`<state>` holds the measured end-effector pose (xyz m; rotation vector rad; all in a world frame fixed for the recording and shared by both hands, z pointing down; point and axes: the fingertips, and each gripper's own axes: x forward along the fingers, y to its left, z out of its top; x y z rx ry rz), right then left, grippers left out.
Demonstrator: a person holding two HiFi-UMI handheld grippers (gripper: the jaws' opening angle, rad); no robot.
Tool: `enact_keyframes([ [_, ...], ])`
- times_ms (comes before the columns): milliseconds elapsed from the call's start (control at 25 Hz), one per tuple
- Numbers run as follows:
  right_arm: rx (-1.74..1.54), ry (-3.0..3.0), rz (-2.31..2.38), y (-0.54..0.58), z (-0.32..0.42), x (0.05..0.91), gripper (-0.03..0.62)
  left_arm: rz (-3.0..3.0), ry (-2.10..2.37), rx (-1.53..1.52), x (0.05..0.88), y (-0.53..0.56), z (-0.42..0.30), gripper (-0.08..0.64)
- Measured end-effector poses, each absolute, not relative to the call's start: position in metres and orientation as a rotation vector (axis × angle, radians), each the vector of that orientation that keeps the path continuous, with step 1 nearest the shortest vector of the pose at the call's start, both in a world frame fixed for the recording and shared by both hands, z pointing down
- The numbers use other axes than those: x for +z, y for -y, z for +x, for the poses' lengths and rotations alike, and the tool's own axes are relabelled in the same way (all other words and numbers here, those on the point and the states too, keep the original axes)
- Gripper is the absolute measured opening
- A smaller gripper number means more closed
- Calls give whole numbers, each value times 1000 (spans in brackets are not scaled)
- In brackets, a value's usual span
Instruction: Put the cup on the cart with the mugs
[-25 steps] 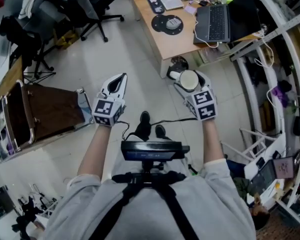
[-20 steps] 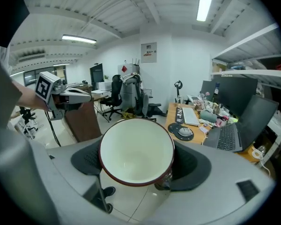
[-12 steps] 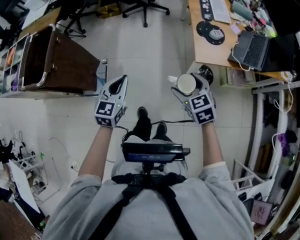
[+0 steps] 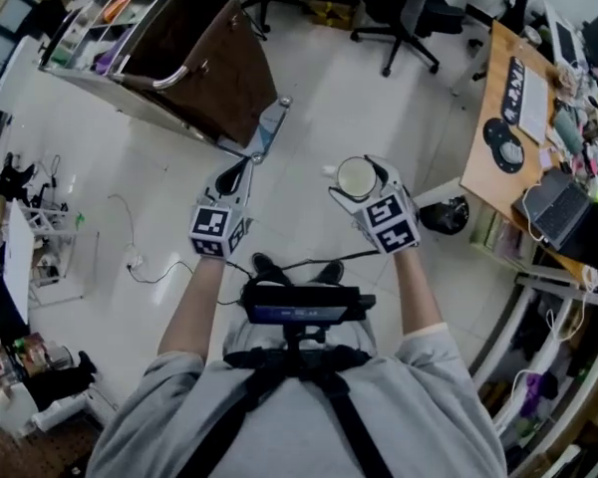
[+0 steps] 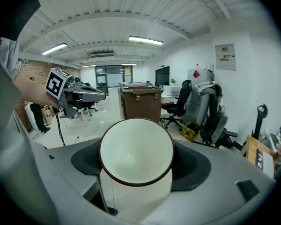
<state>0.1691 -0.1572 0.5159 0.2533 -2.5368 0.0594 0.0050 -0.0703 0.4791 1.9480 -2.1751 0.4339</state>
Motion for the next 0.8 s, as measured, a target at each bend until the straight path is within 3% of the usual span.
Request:
enact_keyframes([
  [800,-190,2470,-473,-79,-146,518,410,1250,2568,255,494,-227,-249,2],
])
